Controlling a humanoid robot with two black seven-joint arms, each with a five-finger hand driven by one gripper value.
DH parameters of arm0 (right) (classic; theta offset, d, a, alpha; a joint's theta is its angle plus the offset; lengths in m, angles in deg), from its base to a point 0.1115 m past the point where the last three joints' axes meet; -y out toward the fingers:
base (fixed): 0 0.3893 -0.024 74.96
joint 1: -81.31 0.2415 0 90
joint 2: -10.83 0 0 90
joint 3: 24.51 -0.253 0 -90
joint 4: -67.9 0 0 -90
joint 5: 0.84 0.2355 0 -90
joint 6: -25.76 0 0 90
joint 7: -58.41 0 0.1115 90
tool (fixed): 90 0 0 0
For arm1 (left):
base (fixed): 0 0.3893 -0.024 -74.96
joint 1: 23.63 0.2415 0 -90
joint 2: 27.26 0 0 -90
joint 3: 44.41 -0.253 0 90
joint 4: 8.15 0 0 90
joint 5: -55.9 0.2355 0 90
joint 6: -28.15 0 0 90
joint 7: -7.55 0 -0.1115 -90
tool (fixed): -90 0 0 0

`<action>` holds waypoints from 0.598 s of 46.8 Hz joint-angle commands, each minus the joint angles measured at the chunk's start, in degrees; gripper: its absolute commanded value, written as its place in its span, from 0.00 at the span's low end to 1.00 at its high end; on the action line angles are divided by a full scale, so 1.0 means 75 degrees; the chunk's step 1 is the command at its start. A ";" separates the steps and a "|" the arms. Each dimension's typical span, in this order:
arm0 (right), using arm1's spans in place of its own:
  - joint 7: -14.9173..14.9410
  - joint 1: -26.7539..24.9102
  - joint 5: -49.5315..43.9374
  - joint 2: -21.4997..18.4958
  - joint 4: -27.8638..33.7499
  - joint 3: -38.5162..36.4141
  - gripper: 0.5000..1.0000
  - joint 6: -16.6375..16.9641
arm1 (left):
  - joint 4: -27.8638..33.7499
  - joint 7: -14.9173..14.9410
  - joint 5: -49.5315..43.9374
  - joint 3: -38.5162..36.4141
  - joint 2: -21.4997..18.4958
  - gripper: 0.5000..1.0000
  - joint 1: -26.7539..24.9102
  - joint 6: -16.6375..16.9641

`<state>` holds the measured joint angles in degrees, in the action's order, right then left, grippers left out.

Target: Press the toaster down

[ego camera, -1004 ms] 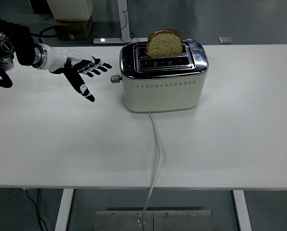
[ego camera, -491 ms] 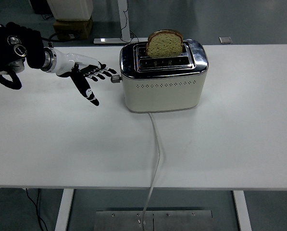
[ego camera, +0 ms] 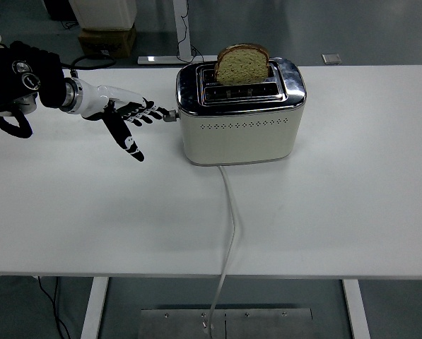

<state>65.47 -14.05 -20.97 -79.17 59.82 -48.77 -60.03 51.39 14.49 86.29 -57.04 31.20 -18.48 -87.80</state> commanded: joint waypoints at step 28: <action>-0.0004 0.0000 0.0000 0.0000 0.0000 -0.0011 1.00 0.0000 | -0.0274 0.0000 -0.0009 0.0009 0.0269 1.00 0.0134 0.0003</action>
<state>65.44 -14.05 -20.96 -79.17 59.81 -48.86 -60.02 49.31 14.49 86.22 -56.97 33.17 -17.56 -87.78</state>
